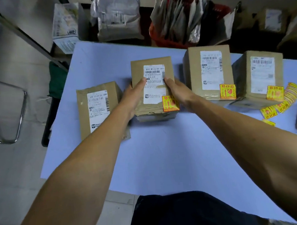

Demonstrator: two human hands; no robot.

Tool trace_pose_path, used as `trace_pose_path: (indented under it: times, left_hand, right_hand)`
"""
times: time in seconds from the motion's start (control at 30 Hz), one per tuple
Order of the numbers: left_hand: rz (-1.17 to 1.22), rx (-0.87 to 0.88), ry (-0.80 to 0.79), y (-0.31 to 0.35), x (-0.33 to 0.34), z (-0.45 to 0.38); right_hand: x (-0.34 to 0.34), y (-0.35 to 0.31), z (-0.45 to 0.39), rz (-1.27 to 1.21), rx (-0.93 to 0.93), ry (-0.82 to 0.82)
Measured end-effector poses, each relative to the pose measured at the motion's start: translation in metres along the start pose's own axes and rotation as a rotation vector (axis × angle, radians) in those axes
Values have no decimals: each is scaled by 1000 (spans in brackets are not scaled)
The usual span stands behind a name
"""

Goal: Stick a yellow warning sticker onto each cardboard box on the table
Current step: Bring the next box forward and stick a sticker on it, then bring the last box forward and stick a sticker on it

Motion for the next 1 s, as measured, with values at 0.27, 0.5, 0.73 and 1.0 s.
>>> trace_pose_path:
  times: [0.27, 0.5, 0.73, 1.0]
  left_hand:
    - [-55, 66, 44, 0, -4, -24]
    - [-208, 114, 138, 11, -12, -15]
    - [-688, 553, 183, 59, -37, 38]
    - [-1285, 607, 269, -5, -133, 87]
  right_hand:
    - [4, -6, -12, 28, -33, 12]
    - [-7, -23, 3, 314, -24, 74]
    - [0, -79, 50, 681, -392, 253]
    - [96, -79, 118, 861, -688, 84]
Point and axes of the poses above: each hand's wrist, its own z-axis away from the middle knuckle, its own x-axis out of the palm, y = z × x, the point moved 8 cm from there along -z, towards the middle knuckle, and after that the axes turned 5 degrees about y, right-handed, at the moved point
